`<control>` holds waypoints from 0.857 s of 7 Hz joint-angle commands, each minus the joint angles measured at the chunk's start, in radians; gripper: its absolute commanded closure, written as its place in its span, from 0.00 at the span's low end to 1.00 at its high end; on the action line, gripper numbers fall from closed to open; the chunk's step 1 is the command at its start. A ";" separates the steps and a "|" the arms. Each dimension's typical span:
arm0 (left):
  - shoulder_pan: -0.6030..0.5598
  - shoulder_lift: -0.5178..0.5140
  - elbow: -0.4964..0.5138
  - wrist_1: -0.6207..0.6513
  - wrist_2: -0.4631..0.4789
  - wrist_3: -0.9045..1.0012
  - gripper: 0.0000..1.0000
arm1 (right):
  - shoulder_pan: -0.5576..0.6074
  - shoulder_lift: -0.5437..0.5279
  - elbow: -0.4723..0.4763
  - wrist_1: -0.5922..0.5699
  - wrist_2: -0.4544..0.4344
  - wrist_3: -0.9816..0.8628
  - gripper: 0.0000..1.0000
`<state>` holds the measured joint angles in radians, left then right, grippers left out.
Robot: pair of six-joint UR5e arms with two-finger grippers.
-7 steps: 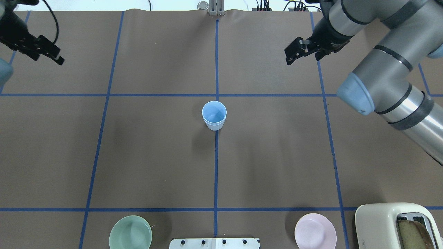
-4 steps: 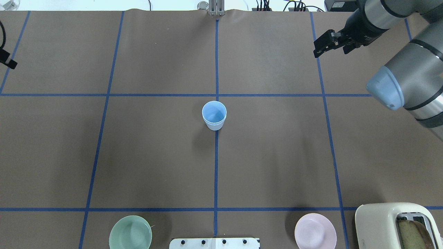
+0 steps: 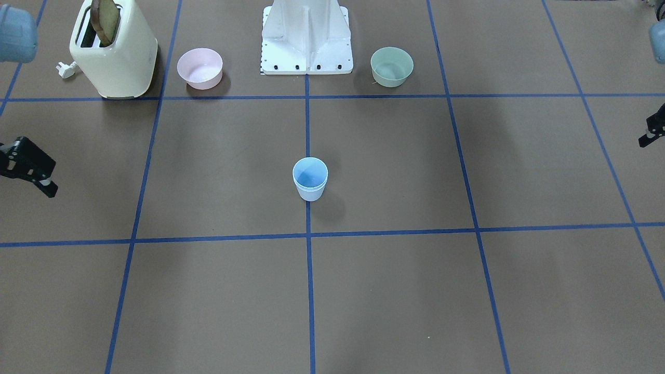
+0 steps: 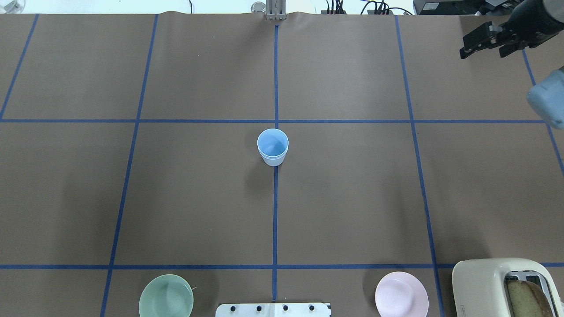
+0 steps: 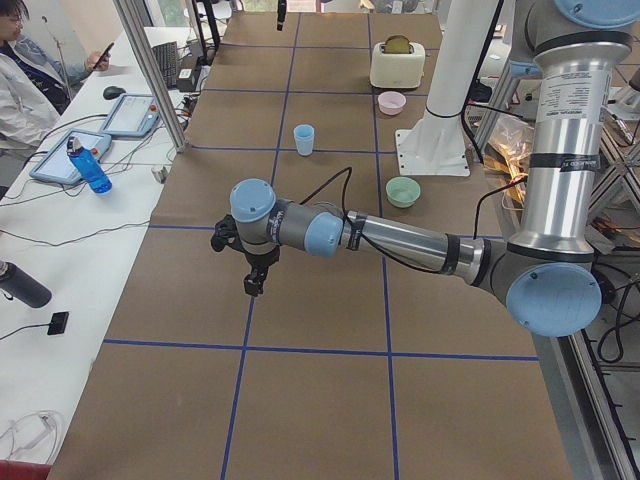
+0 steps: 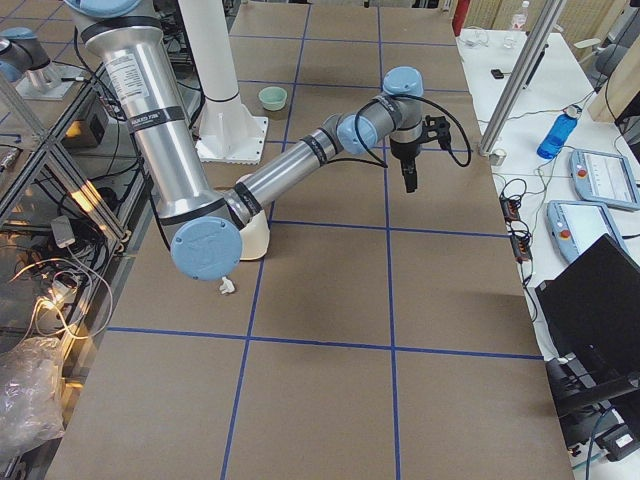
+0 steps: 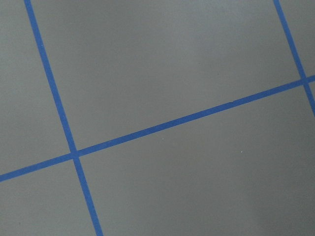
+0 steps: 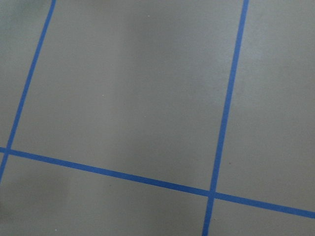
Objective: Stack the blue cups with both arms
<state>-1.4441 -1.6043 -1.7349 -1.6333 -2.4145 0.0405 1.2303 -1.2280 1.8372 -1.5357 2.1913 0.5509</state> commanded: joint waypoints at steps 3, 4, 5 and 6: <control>-0.036 0.076 -0.002 0.000 0.000 0.055 0.02 | 0.274 -0.224 -0.165 -0.001 0.045 -0.210 0.00; -0.036 0.076 -0.002 0.000 0.002 0.053 0.02 | 0.309 -0.298 -0.161 -0.007 0.074 -0.311 0.00; -0.036 0.079 -0.002 0.000 0.002 0.053 0.02 | 0.328 -0.347 -0.155 -0.009 0.103 -0.342 0.00; -0.038 0.081 -0.003 0.001 0.002 0.053 0.01 | 0.328 -0.367 -0.145 -0.006 0.111 -0.342 0.00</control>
<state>-1.4803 -1.5262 -1.7369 -1.6334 -2.4131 0.0936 1.5456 -1.5511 1.6832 -1.5430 2.2822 0.2313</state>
